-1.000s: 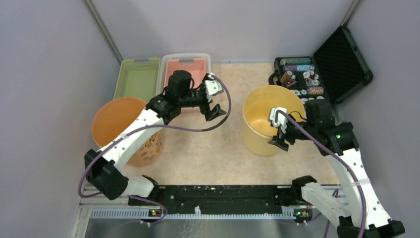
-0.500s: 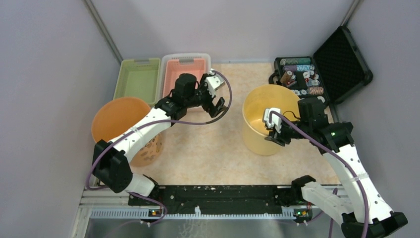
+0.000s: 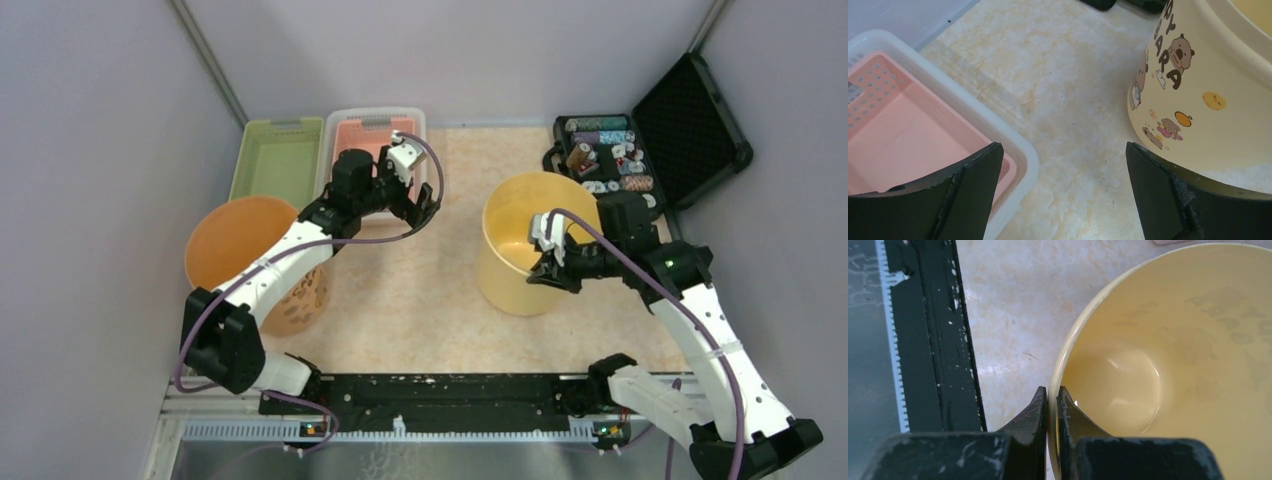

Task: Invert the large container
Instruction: Turn the container upside down at the center of the board.

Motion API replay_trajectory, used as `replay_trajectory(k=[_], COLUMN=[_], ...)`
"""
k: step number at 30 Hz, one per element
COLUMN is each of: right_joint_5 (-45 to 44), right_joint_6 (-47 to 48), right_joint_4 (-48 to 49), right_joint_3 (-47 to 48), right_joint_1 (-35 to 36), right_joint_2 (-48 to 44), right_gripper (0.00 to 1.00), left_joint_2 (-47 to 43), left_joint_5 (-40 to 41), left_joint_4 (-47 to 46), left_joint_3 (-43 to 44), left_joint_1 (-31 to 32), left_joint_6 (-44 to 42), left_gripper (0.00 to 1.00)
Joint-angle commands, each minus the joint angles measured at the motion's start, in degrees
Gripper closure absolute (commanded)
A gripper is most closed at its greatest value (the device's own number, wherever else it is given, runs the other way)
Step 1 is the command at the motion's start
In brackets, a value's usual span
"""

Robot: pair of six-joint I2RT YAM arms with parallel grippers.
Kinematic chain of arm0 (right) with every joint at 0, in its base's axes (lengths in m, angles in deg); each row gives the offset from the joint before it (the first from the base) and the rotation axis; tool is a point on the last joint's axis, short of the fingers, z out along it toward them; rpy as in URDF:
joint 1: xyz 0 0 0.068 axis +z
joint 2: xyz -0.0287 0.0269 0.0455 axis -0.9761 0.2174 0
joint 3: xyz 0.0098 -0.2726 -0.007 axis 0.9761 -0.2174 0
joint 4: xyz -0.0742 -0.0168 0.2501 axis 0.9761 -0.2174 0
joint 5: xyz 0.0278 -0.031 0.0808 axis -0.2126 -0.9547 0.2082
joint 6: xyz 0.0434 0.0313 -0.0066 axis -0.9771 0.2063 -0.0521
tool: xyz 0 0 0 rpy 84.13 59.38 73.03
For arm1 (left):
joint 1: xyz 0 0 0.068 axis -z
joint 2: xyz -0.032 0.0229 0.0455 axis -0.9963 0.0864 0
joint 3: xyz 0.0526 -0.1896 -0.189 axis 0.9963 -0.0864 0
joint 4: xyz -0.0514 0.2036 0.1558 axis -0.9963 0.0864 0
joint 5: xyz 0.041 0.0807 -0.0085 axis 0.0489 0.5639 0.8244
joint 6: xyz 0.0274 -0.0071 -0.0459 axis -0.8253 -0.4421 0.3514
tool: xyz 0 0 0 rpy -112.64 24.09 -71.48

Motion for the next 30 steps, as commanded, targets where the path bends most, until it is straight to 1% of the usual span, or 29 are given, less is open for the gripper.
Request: replay_trajectory(k=[1, 4, 8, 14, 17, 21, 23, 27, 30], right_joint_5=[7.78, 9.84, 11.86, 16.0, 19.64, 23.83, 24.32, 24.34, 24.9], right_joint_6=[-3.06, -7.34, -15.91, -25.75, -32.76, -48.72, -54.4, -57.5, -63.1], right_joint_4=[5.08, 8.87, 15.78, 22.16, 28.44, 43.11, 48.71, 50.81, 57.31], right_joint_3=[5.59, 6.43, 7.36, 7.29, 5.12, -0.12, -1.96, -3.1, -6.33], right_joint_1=[0.65, 0.72, 0.67, -0.33, -2.38, -6.91, -8.6, -10.1, -11.77], right_joint_2=[-0.08, 0.51, 2.06, 6.38, 7.64, 8.35, 9.0, 10.6, 10.36], right_gripper=[1.0, 1.0, 1.0, 1.0, 1.0, 1.0, 1.0, 1.0, 1.0], left_joint_2=[-4.6, -5.73, -7.21, -8.39, -8.84, -9.3, -9.55, -9.7, -9.96], left_joint_5=[-0.85, -1.01, -0.9, -0.72, -0.62, -1.0, -0.95, -0.2, -0.67], left_joint_4=[-4.98, -5.21, -5.78, -6.56, -6.89, -7.09, -6.89, -5.97, -5.73], left_joint_3=[-0.6, -1.07, -1.91, -2.84, -3.24, -3.56, -3.52, -3.43, -3.92], left_joint_1=[-1.29, -2.18, -3.21, -4.76, -5.67, -6.35, -6.45, -6.51, -6.5], left_joint_6=[1.87, 2.14, 2.47, 3.48, 4.33, 4.58, 4.07, 1.65, 0.47], left_gripper=[0.01, 0.01, 0.01, 0.01, 0.01, 0.01, 0.01, 0.01, 0.01])
